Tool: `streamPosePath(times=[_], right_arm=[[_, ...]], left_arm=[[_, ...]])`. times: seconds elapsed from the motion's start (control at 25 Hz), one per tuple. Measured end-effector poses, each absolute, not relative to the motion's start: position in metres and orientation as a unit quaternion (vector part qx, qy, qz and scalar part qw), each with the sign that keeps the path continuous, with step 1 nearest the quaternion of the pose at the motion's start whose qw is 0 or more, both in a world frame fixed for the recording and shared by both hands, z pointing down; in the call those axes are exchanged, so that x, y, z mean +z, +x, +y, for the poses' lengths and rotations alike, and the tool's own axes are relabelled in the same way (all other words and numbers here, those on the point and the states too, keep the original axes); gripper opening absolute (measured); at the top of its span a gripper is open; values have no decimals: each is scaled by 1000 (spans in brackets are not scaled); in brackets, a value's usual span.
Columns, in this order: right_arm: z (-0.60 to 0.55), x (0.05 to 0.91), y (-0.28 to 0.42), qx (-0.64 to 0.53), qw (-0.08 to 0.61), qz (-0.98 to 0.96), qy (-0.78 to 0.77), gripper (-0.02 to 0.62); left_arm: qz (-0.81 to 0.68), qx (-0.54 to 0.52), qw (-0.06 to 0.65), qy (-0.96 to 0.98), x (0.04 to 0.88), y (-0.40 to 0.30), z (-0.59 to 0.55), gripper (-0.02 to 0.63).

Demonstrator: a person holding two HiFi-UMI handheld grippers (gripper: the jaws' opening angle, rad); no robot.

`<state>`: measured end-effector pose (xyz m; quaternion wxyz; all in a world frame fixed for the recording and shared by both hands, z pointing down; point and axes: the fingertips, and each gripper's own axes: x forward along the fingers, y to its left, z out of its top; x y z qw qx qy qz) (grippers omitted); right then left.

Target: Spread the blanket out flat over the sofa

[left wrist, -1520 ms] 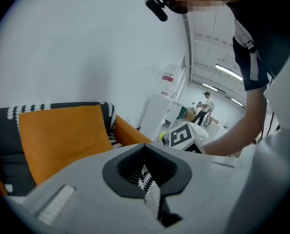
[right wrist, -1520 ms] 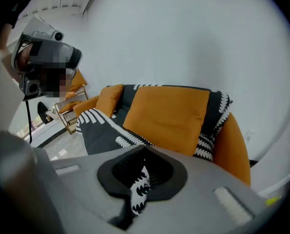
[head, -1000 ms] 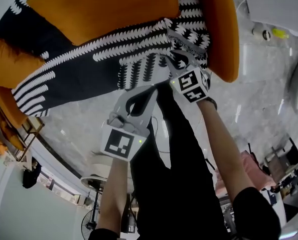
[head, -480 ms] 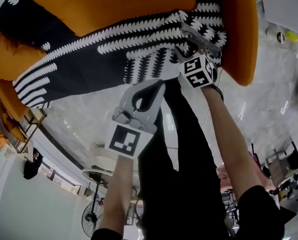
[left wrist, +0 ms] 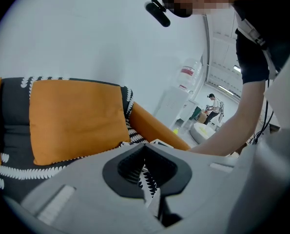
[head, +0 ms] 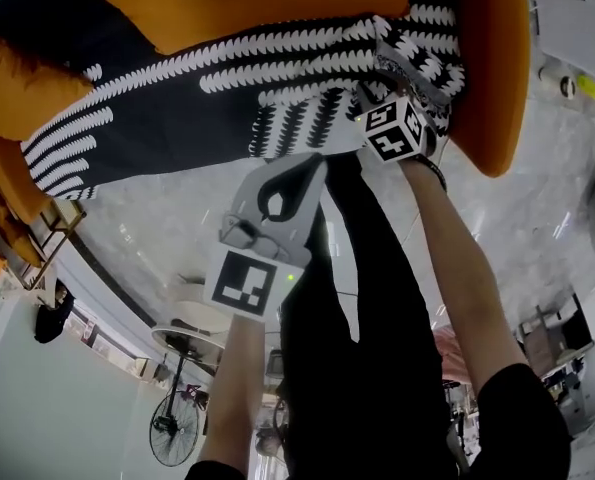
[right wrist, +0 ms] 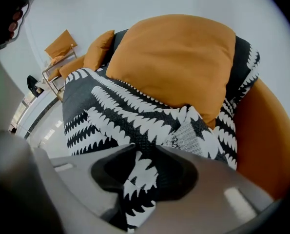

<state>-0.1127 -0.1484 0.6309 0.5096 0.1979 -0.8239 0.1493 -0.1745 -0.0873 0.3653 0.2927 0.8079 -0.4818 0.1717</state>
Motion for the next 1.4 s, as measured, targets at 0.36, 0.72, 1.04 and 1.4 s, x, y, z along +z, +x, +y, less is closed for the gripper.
streamPosePath(times=[0.36,0.72,1.04,1.4], right_arm=[[-153,620,-115,131,514,-822,208,56],[-138,580,-117,116,495,-832,223,31],[-113,539,-108,97,467,-842,254,28],[-62,499,-78,91,460,-827,312,23]], left_arm=[[-486,167,314,798,369,-185,-79,6],[-486,149,314,802,353,-182,-54,6],[-484,143,276,818,341,-179,-24,6],[-479,123,264,828,321,-172,40,6]])
